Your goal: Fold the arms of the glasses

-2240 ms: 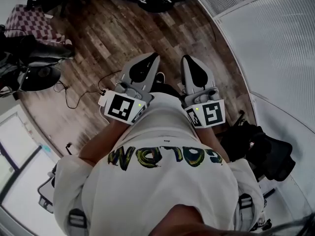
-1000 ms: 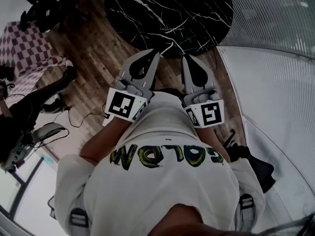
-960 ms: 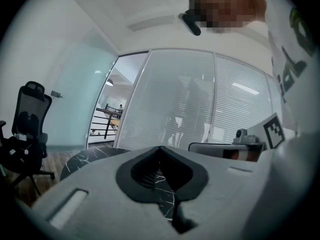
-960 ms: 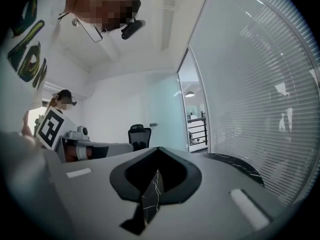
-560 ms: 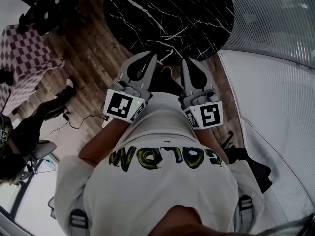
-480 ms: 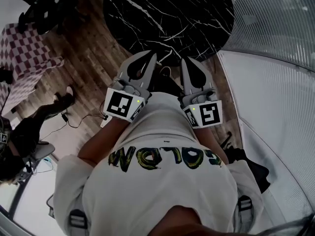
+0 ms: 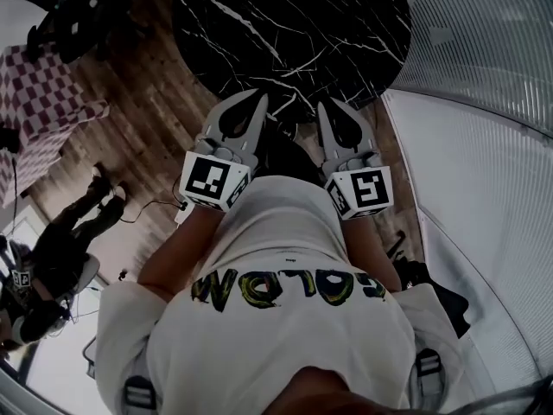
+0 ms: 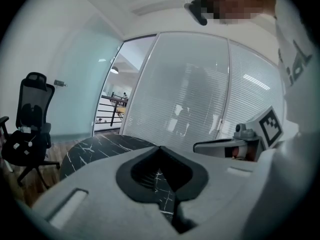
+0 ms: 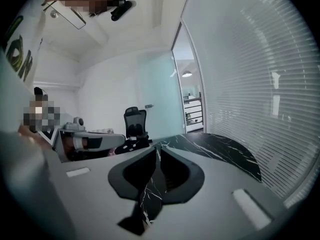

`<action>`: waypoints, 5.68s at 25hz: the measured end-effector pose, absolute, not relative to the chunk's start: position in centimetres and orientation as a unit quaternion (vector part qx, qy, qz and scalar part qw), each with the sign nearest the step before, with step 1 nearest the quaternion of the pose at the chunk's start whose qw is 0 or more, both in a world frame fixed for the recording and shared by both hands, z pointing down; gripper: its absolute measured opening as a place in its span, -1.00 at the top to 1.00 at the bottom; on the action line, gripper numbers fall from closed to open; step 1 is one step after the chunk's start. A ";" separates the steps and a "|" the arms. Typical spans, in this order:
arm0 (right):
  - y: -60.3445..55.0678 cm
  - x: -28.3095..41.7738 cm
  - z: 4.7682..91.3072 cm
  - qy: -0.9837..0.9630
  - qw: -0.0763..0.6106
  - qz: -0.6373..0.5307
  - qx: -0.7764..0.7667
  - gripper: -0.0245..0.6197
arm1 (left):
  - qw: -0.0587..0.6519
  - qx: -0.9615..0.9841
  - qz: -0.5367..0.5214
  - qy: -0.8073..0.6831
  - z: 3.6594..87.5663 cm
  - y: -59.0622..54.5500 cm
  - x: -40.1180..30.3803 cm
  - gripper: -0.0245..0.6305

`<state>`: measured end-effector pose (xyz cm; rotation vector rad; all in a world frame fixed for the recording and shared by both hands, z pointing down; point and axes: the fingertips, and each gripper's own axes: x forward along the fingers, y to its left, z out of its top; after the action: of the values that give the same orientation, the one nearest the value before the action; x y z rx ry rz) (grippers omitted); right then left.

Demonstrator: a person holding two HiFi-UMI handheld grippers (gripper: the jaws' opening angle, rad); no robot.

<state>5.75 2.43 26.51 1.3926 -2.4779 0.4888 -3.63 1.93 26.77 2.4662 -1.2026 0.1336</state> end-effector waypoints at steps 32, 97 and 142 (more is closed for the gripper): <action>-5.1 8.2 56.7 -0.850 0.376 0.175 0.324 -0.19 | 0.242 0.855 0.199 -0.413 54.5 -6.7 0.0 0.88; -5.0 6.1 60.0 -0.864 0.438 0.071 0.239 0.67 | 0.246 0.899 0.195 -0.306 57.4 -11.3 4.2 0.37; -4.6 8.2 60.5 -0.841 0.462 0.072 0.273 0.10 | 0.301 0.902 0.219 -0.218 56.8 -3.9 4.3 0.45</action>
<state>8.23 -4.62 60.52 0.6713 -2.0669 0.1778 4.29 -3.86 56.80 2.3927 -0.5783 0.5807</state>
